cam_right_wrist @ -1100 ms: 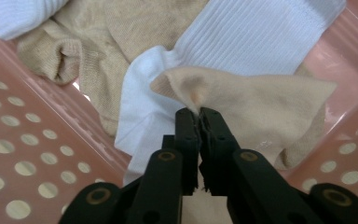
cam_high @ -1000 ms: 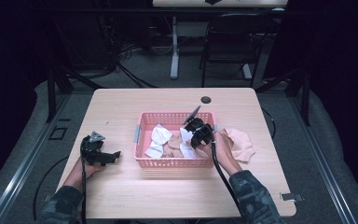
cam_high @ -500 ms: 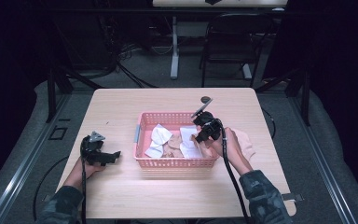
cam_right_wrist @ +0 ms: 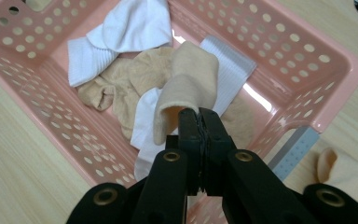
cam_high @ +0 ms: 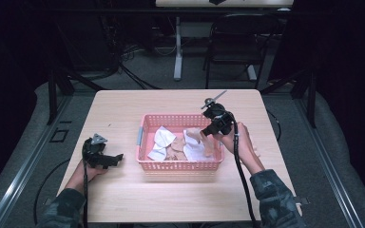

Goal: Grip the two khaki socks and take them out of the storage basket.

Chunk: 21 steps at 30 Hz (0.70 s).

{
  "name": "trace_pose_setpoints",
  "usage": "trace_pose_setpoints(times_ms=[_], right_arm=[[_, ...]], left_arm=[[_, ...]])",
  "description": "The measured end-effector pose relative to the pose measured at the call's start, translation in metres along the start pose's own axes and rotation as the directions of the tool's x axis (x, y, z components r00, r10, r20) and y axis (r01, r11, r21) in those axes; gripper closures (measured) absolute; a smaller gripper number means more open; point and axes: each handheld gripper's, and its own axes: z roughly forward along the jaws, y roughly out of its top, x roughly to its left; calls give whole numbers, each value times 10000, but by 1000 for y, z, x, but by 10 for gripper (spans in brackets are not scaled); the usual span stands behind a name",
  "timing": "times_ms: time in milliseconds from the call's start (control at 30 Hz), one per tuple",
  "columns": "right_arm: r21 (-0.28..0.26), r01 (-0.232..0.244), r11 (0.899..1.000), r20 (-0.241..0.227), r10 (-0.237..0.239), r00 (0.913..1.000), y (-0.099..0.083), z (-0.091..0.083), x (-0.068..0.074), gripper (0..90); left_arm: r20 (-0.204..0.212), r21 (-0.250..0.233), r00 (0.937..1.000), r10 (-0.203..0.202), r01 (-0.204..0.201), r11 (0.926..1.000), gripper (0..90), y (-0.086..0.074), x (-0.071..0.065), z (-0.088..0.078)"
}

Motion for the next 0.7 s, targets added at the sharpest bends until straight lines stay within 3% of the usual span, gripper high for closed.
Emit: trace_pose_setpoints(times_ms=[700], right_arm=[[-1200,42,9928,208,-17,9998,10,-51,-2,891]], left_arm=[[25,46,10000,0,0,10000,0,-1,0,-1]])
